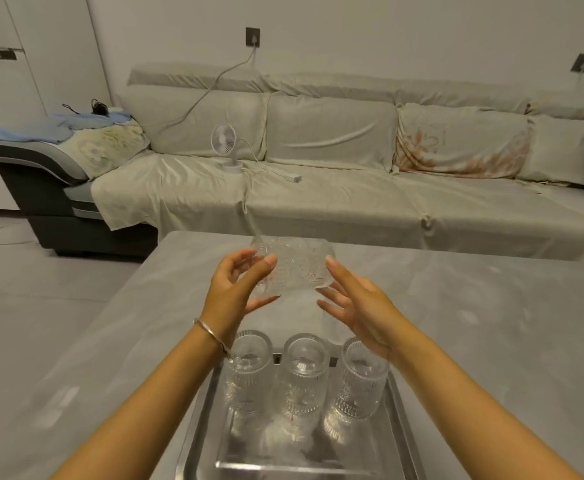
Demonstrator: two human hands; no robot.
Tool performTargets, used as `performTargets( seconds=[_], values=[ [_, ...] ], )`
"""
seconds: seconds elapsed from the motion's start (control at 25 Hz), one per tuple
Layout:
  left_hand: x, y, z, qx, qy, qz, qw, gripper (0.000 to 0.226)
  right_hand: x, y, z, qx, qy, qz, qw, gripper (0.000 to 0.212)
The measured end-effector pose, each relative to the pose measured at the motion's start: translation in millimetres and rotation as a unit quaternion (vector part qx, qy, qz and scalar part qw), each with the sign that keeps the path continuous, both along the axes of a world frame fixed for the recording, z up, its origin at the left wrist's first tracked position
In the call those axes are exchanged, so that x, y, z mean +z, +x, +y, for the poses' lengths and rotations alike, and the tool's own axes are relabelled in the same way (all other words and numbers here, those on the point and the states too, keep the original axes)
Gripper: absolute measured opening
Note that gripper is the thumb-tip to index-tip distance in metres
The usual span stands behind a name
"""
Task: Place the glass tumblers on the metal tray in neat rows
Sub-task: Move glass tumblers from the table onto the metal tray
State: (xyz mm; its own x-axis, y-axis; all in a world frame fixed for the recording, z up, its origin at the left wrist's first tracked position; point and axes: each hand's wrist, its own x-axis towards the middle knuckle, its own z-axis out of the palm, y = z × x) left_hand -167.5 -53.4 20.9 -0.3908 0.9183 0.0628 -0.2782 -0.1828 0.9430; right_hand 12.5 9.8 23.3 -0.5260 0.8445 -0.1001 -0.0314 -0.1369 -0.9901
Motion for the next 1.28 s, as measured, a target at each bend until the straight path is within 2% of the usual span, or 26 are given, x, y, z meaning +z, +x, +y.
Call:
performTargets(
  seconds=[0.04,0.12,0.2,0.32,0.4,0.48,0.56,0.6,0.72,0.84,1.04,1.12,1.28],
  values=[
    [-1,3,-13,-0.006,0.0,-0.026,1.0,0.067,2,-3,-8,0.016,-0.005,0.011,1.0,0.077],
    [-5,6,-38,-0.007,-0.021,0.004,1.0,0.063,1,-7,-26,0.013,0.02,-0.001,1.0,0.063],
    [-9,1,-56,-0.026,-0.059,0.095,0.993,0.067,-3,-7,-40,-0.009,0.045,-0.011,0.999,0.062],
    [-10,-9,-77,-0.12,-0.105,0.23,0.96,0.068,-6,-4,-60,-0.014,0.082,-0.016,0.996,0.069],
    [-10,-11,-86,-0.19,-0.119,0.268,0.937,0.06,-3,-6,-72,0.01,0.12,-0.041,0.992,0.07],
    [-13,-12,-94,-0.222,-0.121,0.264,0.931,0.056,-3,-10,-82,0.034,0.144,-0.058,0.987,0.071],
    [-21,-15,-103,-0.21,-0.107,0.261,0.936,0.056,-7,-13,-90,0.049,0.129,-0.061,0.989,0.075],
    [-26,-17,-107,-0.193,-0.097,0.272,0.938,0.058,-11,-15,-93,0.062,0.096,-0.055,0.992,0.072],
    [-46,-15,-119,-0.143,-0.066,0.297,0.942,0.062,-25,-16,-103,0.118,-0.025,-0.052,0.991,0.046],
    [-62,-11,-127,-0.118,-0.048,0.295,0.947,0.058,-40,-17,-110,0.126,-0.081,-0.057,0.987,0.045],
    [-81,-15,-130,-0.094,-0.056,0.354,0.929,0.055,-58,-21,-116,0.131,-0.061,-0.09,0.985,0.067],
    [-93,-18,-130,-0.094,-0.075,0.356,0.927,0.059,-66,-22,-119,0.143,-0.042,-0.115,0.982,0.064],
    [-113,-22,-134,-0.112,-0.098,0.343,0.928,0.065,-78,-22,-127,0.154,-0.01,-0.15,0.977,0.042]
  ],
)
